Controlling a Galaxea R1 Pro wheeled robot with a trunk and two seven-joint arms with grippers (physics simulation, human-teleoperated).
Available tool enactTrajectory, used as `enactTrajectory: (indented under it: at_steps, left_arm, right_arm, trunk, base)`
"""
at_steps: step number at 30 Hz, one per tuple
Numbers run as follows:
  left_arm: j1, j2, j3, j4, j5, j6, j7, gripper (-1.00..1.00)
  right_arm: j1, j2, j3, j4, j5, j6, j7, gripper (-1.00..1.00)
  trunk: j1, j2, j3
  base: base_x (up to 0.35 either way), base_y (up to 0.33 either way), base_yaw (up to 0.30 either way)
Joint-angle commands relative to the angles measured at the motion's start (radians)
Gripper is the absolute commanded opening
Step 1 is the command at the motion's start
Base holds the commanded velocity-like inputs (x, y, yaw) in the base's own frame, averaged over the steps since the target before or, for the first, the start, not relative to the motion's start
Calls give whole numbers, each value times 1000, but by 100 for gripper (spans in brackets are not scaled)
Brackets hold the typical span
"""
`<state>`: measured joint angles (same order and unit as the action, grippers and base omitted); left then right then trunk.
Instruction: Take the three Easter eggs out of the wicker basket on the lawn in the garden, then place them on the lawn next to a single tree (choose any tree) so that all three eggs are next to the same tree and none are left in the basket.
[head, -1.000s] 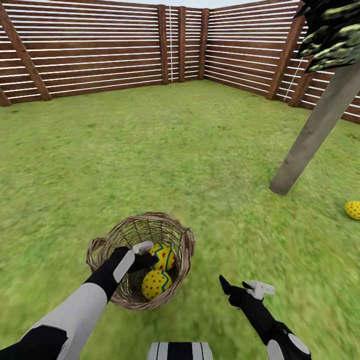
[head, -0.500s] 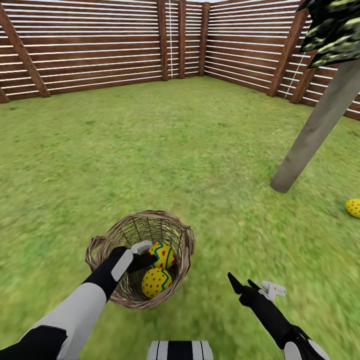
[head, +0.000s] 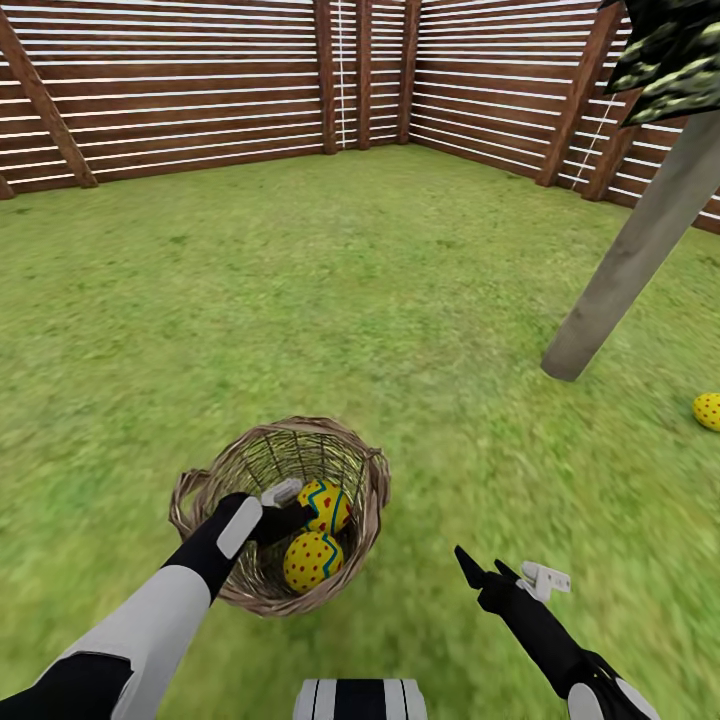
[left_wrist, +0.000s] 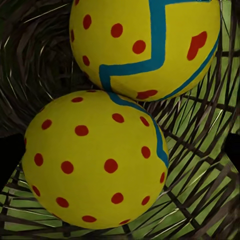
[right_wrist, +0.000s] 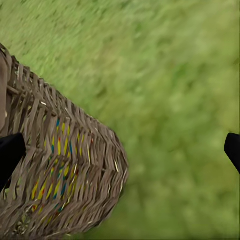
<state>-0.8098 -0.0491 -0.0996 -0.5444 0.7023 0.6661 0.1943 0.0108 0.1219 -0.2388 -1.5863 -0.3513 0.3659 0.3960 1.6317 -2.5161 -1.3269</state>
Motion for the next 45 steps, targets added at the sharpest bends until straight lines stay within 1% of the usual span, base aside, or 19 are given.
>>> enactTrajectory:
  at_steps: [1,5,9,13,15,16,17,19,20,22,26,34,36,37,40,42,45]
  left_arm:
    - [0,1,-4,-1,15,2,10,100]
    - [-1,3,-4,2,29,1,14,100]
    - [0,3,-3,2,33,1,17,100]
    - [-1,3,-2,2,35,1,21,100]
    - [-1,3,-2,2,36,1,30,100]
    - [-1,3,-1,2,38,1,45,100]
    - [-2,3,-1,2,42,1,61,100]
    - [-1,3,-1,2,51,1,73,100]
    - [-1,3,-1,2,62,0,81,100]
    - [-2,3,-2,2,72,0,89,100]
    - [-2,3,-2,3,81,0,97,100]
    - [-2,2,1,4,86,4,110,100]
    - [-2,2,23,4,96,5,130,100]
    - [-2,2,51,4,107,5,151,100]
    - [-1,2,102,3,124,6,200,100]
    - [-2,2,114,4,129,6,214,100]
    - [-1,2,122,4,131,6,223,100]
  right_arm:
    - [0,1,-2,-1,-9,9,3,100]
    - [0,1,-1,-1,-9,10,3,100]
    - [0,1,-1,-1,-9,11,3,100]
    - [0,1,0,-1,-9,34,3,100]
    - [0,1,0,-1,-9,39,3,100]
    - [0,1,0,-1,-9,42,3,100]
    - [0,1,0,-1,-9,43,3,100]
    - [0,1,0,-1,-9,45,4,100]
    - [0,1,0,-1,-9,45,4,100]
    - [0,1,0,-1,-9,46,4,100]
    - [0,1,0,-1,-9,47,4,100]
    - [0,1,0,-1,-9,45,4,100]
    - [0,1,0,-1,-9,45,4,100]
    - [0,1,0,-1,-9,45,4,100]
    - [0,1,0,-1,-9,46,4,100]
    - [0,1,0,-1,-9,46,4,100]
    - [0,1,0,-1,-9,46,4,100]
  trunk:
    - [0,0,-1]
    - [0,0,-1]
    - [0,0,-1]
    - [0,0,-1]
    - [0,0,-1]
    - [0,0,-1]
    - [0,0,-1]
    - [0,0,-1]
    - [0,0,-1]
    - [0,0,-1]
    - [0,0,-1]
    - [0,0,-1]
    - [0,0,-1]
    - [0,0,-1]
    - [0,0,-1]
    - [0,0,-1]
    - [0,0,-1]
  base:
    - [0,0,0]
    - [0,0,0]
    - [0,0,0]
    - [0,0,0]
    - [0,0,0]
    - [0,0,0]
    - [0,0,0]
    - [0,0,0]
    - [0,0,0]
    - [0,0,0]
    - [0,0,0]
    - [0,0,0]
    - [0,0,0]
    - [0,0,0]
    - [0,0,0]
    - [0,0,0]
    - [0,0,0]
